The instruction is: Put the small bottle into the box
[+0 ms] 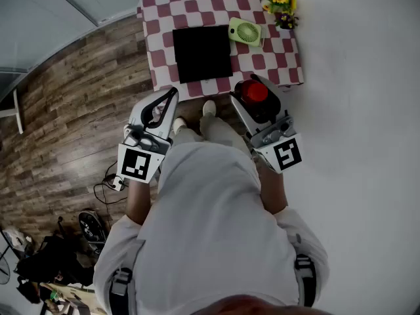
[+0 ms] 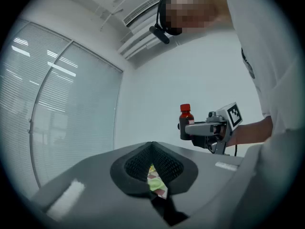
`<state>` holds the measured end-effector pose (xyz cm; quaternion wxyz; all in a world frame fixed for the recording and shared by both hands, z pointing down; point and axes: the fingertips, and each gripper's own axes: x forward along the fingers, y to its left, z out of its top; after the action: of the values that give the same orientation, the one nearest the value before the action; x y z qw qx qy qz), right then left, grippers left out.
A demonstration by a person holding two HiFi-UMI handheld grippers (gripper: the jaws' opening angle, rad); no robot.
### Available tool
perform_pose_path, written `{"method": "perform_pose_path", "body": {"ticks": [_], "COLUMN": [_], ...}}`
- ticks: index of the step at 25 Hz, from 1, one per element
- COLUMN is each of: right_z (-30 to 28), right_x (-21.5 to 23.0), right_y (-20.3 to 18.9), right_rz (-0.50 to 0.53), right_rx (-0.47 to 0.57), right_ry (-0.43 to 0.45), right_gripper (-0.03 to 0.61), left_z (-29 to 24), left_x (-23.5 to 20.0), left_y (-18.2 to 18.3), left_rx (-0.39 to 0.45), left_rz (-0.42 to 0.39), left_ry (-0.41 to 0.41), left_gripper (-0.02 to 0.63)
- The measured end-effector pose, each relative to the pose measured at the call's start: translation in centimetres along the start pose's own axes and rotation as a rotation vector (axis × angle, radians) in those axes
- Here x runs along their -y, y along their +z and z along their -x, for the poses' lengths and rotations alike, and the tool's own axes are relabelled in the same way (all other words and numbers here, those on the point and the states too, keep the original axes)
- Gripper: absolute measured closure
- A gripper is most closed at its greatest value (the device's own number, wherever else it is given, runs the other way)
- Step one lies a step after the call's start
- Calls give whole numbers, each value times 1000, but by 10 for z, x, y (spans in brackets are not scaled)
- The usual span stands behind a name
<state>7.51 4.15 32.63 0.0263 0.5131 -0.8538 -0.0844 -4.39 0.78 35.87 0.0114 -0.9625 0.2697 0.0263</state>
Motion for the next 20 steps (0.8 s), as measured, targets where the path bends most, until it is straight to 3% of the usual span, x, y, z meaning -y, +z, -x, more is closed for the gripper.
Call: {"method": "perform_pose_path", "body": {"ticks": [8,16,20], "right_z": [6,15,27], "right_x": [21,77,106], "right_y": [-1,-17,-33], "right_rz": [-17,-95,-125], "right_rx": [27,53,47], "right_ry": [1,73,78], "right_gripper": [357,356,356], "left_z": [-22,-66,-85], "left_x": [26,48,55], "left_y": [10,14,4], "left_rx": [24,-55,-83], "left_rz": [2,-36,-15], "left_ry": [19,74,112], "left_gripper": [612,612,612]}}
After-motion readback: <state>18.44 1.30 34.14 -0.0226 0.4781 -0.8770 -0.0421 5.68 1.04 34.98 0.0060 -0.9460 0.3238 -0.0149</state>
